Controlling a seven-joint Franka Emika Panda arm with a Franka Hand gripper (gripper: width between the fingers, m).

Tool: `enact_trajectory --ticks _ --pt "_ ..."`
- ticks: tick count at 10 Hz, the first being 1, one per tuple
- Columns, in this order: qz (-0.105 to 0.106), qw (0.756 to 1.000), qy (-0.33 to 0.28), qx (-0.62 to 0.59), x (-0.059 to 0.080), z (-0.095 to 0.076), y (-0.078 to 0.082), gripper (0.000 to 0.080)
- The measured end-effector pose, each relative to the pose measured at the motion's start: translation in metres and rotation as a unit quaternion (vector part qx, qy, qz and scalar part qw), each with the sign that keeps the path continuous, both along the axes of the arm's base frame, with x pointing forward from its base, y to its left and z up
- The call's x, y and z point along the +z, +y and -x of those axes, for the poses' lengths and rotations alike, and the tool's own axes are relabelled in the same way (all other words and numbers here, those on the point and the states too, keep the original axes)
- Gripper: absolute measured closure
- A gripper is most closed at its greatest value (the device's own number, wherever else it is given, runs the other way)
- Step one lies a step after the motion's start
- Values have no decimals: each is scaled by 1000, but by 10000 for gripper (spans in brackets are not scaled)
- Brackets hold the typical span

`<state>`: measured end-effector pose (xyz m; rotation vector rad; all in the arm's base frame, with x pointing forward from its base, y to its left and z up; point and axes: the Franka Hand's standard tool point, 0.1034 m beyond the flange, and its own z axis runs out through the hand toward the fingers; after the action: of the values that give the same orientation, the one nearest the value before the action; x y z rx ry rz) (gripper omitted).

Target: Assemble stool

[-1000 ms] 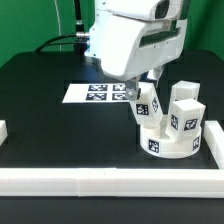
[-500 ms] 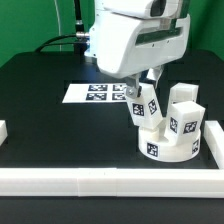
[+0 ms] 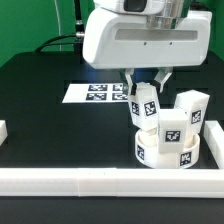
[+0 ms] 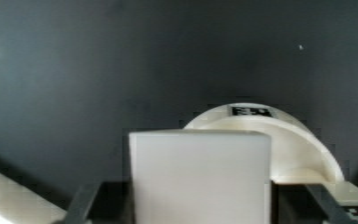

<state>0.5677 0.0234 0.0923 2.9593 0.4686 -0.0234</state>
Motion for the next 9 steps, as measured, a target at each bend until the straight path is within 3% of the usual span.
enact_trajectory --ticks 3,9 --pt "-1 986 -24 -163 0 -2 5 446" --pt "-1 986 -29 -164 0 -5 2 437"
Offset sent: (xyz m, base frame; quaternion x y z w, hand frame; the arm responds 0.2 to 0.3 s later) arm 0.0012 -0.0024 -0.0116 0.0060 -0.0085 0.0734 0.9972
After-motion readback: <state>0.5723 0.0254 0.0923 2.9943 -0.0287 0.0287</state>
